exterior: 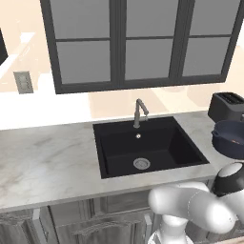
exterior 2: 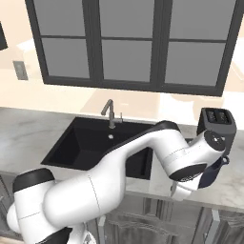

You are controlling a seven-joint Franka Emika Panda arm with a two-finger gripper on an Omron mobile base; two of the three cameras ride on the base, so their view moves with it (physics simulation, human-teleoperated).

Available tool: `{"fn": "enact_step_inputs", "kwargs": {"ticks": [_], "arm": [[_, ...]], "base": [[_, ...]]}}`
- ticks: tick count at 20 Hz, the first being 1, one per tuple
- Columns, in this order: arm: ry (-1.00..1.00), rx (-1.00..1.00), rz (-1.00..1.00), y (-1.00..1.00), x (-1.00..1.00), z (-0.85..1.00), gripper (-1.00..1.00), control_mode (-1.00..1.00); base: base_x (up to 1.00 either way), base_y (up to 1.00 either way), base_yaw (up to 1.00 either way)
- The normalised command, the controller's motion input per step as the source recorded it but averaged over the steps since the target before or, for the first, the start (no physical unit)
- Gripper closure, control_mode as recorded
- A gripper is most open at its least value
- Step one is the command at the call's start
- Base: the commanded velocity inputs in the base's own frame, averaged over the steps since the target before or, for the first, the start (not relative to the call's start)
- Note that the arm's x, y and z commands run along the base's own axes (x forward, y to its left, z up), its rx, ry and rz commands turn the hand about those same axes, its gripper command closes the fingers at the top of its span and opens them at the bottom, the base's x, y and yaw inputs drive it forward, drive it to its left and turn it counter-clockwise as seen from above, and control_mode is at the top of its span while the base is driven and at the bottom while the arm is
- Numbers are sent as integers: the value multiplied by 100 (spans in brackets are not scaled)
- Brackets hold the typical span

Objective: Dump the mushroom from the pot into the sink. Then turn on the water and wash the mushroom. Then turn off the water and put the mushroom back in the pot.

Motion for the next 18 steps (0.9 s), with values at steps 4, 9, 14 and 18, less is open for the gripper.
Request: {"fn": "enact_step_inputs", "kwargs": {"ticks": [4, 9, 14, 18], "arm": [[0, 0, 0, -4, 31, -21, -100, -100], [0, 0, 0, -8, 28, -22, -100, -100], [0, 0, 0, -16, 20, -18, -100, -100], [-1, 0, 0, -22, 16, -7, -100, -100]], "base": [[0, 0, 0], [0, 0, 0], [0, 0, 0], [0, 0, 0]]}}
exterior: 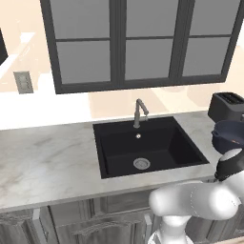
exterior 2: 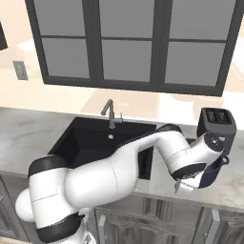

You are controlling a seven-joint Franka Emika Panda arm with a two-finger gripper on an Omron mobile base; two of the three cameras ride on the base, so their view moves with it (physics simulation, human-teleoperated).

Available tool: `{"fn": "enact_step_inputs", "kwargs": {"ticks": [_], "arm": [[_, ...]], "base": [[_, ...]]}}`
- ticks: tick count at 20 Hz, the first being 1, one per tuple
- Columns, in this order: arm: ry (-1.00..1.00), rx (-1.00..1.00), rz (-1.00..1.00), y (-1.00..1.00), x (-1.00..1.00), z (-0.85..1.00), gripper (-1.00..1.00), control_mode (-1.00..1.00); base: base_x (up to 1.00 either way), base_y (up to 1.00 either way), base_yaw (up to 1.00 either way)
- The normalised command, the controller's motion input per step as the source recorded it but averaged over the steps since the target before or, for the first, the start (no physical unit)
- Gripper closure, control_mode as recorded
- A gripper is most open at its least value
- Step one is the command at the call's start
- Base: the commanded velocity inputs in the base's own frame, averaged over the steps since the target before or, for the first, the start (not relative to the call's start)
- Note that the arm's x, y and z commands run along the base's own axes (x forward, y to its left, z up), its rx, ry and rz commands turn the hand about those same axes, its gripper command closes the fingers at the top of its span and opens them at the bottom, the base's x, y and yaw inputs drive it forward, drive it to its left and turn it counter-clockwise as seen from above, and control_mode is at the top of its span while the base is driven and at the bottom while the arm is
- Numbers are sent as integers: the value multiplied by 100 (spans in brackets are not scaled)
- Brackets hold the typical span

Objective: Dump the mushroom from the pot into the sink. Then turn on the water and wash the mushroom. Then turn off the water and put the mushroom back in the pot.

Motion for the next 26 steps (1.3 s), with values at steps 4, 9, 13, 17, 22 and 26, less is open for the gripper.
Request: {"fn": "enact_step_inputs", "kwargs": {"ticks": [4, 9, 13, 17, 22, 26], "arm": [[-5, 1, 0, -26, 14, 0, -100, -100], [-6, 1, 0, -24, 11, -2, -100, -100], [0, 0, 0, -16, 19, -24, -100, -100], [0, 0, 0, -16, 28, -20, -100, -100], [0, 0, 0, -12, 38, -15, -100, -100], [0, 0, 0, -14, 36, -6, -100, -100]], "base": [[0, 0, 0], [0, 0, 0], [0, 0, 0], [0, 0, 0], [0, 0, 0], [0, 0, 0]]}}
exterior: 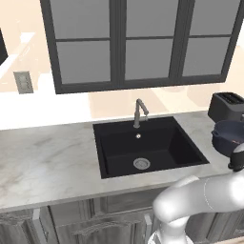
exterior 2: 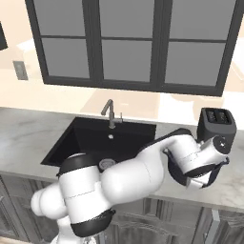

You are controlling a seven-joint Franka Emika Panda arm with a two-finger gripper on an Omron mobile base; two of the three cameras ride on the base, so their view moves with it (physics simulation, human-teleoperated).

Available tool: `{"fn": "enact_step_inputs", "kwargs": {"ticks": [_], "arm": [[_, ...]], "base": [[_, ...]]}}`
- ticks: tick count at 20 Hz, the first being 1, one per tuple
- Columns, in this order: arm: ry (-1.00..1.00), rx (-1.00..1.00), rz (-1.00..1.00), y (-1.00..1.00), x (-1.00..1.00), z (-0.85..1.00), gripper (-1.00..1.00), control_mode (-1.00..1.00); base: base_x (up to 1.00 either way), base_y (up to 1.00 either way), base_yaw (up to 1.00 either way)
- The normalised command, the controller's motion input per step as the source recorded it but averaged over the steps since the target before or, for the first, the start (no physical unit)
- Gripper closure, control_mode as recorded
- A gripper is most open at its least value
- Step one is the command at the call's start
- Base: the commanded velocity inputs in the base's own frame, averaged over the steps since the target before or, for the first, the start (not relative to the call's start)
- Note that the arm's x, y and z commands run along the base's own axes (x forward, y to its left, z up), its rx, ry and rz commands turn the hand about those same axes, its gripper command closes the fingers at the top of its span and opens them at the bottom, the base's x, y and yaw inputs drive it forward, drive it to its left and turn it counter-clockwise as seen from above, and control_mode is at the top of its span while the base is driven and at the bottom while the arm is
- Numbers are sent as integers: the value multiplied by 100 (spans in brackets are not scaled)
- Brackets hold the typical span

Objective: Dump the mushroom from the pot into the sink. Then turn on the water and wash the mushroom. Then turn off the water and put the mushroom back in the pot.

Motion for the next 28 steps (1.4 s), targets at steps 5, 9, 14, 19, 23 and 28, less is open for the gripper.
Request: {"fn": "enact_step_inputs", "kwargs": {"ticks": [5, 9, 14, 19, 23, 28], "arm": [[0, 0, 0, -10, 36, -12, -100, -100], [0, 0, 0, -15, 29, -23, -100, -100], [9, 0, -3, -1, 29, -39, -100, -100], [21, 0, -9, 0, 28, -59, 100, -100], [27, -3, -12, 3, 35, -60, 100, -100], [28, -4, -11, 2, 33, -66, 100, -100]], "base": [[0, 0, 0], [0, 0, 0], [0, 0, 0], [0, 0, 0], [0, 0, 0], [0, 0, 0]]}}
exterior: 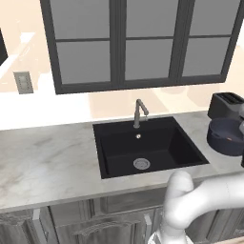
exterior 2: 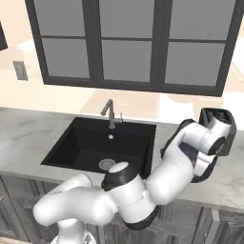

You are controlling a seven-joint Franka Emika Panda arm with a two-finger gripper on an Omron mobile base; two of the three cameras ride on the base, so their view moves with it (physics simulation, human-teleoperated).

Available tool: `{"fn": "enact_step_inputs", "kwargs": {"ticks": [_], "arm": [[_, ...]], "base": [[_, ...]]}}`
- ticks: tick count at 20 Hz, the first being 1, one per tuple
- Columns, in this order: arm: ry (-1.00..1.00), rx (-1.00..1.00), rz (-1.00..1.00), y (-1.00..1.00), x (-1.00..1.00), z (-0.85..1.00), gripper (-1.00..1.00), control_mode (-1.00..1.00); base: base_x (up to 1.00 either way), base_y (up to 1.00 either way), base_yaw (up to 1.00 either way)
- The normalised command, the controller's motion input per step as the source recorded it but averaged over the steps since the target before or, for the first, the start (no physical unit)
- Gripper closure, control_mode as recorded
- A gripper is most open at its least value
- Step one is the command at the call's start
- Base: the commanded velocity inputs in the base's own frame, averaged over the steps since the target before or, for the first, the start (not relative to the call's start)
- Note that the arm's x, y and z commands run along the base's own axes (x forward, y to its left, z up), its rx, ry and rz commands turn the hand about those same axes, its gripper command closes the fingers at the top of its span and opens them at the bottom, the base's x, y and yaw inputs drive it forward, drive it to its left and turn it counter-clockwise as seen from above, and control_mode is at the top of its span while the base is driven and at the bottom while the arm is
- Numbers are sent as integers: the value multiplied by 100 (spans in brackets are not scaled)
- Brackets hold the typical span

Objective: Dump the mushroom from the pot into the sink. Then turn on the water and wash the mushroom. Then turn off the water and put the mushroom back in the pot.

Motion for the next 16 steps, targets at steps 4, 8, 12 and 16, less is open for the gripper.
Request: {"fn": "enact_step_inputs", "kwargs": {"ticks": [4, 8, 12, 16], "arm": [[23, -7, -11, 9, 24, -60, 100, -100], [5, -13, -6, 31, 0, -48, 100, -100], [-11, -17, 0, 49, -30, -31, 100, -100], [-25, -13, 0, 39, -56, -11, 100, -100]], "base": [[0, 0, 0], [0, 0, 0], [0, 0, 0], [0, 0, 0]]}}
